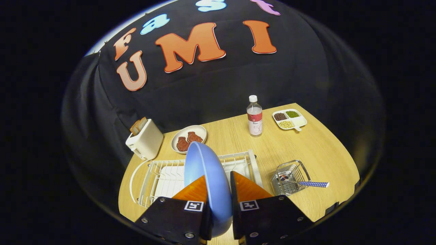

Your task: Take the plate from the dish rack, then take the spoon from the basket and place it into the plate.

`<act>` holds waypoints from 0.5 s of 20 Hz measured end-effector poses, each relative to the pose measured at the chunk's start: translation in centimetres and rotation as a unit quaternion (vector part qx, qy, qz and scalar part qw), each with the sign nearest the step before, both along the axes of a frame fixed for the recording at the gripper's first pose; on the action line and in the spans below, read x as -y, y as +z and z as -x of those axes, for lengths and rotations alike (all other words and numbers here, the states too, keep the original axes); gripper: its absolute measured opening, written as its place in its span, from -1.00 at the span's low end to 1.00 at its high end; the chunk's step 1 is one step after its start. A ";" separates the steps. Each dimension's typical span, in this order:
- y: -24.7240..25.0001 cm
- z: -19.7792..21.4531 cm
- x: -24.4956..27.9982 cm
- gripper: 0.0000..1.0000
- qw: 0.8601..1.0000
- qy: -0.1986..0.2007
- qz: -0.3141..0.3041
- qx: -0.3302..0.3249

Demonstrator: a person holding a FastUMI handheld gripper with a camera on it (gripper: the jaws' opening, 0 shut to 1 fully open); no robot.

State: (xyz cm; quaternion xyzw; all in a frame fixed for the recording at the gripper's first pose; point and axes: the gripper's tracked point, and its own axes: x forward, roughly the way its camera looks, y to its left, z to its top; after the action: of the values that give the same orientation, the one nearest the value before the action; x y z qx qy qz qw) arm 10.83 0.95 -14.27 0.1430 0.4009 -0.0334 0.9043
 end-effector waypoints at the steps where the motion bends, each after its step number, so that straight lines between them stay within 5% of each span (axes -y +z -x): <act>1: 0.2 0.9 0.1 -0.52 1.000 0.002 -0.011 0.004; 10: -1.5 9.2 1.5 -0.52 0.999 0.017 -0.047 0.012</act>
State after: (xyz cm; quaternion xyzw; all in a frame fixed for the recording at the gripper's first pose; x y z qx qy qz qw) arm 1.65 -0.59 -15.73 0.1793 0.3931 0.0032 0.9018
